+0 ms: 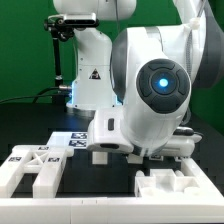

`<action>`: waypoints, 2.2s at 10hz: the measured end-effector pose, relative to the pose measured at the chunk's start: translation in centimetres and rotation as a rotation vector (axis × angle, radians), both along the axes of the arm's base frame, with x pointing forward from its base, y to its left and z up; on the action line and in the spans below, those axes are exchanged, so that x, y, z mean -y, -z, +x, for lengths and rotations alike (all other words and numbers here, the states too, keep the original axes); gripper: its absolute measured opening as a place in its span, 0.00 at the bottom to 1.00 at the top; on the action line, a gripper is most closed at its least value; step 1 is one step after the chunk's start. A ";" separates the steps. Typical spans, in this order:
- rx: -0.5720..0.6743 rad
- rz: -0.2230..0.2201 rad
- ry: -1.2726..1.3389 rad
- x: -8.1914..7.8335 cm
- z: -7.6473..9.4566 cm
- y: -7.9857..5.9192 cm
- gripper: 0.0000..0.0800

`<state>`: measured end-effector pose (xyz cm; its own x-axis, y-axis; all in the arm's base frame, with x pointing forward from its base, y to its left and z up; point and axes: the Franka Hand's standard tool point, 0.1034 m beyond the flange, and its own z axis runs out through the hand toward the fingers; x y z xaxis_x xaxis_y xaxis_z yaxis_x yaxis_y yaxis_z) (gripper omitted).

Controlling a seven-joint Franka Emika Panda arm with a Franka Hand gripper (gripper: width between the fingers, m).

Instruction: Assemble chair

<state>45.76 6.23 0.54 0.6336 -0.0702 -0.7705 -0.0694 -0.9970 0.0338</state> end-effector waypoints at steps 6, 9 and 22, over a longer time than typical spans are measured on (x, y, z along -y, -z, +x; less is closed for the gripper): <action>0.031 0.045 -0.024 -0.1 1.5 -1.2 0.36; 0.111 0.114 0.021 -0.4 5.1 -5.7 0.36; 1.156 0.100 -0.069 -2.4 15.4 -12.0 0.36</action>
Offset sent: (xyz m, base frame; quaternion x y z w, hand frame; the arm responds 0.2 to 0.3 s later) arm 0.0000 0.0000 0.0000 0.0000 0.0000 0.0000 1.0000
